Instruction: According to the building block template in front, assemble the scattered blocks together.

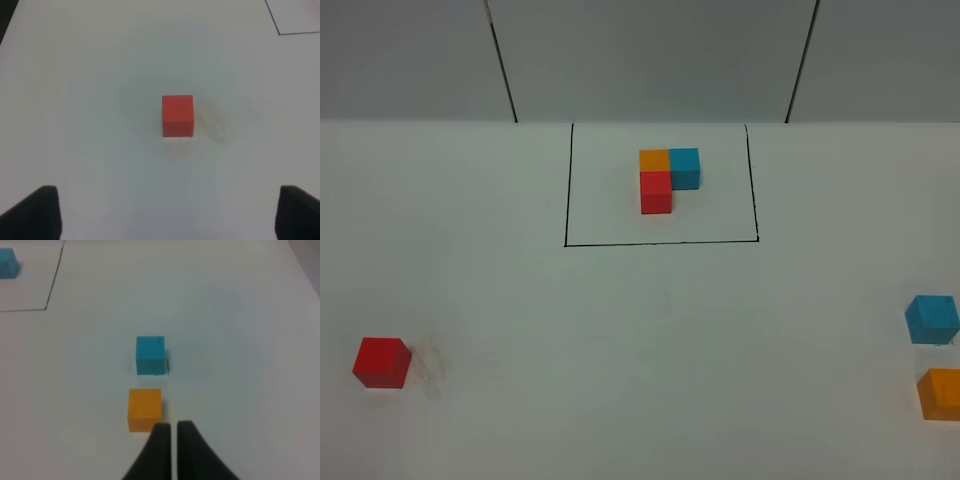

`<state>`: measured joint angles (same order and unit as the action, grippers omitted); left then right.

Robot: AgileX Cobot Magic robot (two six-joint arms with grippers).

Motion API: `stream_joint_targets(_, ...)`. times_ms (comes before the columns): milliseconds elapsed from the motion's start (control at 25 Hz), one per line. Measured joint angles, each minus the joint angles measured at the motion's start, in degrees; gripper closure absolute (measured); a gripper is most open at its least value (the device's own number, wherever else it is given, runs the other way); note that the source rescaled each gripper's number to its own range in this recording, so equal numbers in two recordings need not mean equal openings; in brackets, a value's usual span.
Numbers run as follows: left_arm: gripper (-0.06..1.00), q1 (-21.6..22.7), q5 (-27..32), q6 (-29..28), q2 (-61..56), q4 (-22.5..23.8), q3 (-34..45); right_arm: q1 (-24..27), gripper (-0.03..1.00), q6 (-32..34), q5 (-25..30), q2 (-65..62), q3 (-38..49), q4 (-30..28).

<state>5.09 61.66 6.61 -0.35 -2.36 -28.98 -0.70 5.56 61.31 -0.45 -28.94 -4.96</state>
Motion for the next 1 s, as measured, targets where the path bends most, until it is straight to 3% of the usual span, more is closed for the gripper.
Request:
stream_joint_targets(160,-0.05,0.0,-0.1,-0.9,0.0,0.0,0.0,0.0,0.97,0.0,0.0,0.0,0.0,0.0)
stream_joint_targets(440,0.08,0.0,-0.1,-0.1,6.3,0.0,-8.5,0.0,0.97,0.0,0.0,0.0,0.0,0.0)
stream_joint_targets(720,0.10,0.0,-0.4,0.9,23.5,0.0,-20.4,0.0,0.97,0.0,0.0,0.0,0.0,0.0)
stream_joint_targets(1000,0.10,0.0,1.4,-3.7,40.6,0.0,-23.1,0.0,0.97,0.0,0.0,0.0,0.0,0.0)
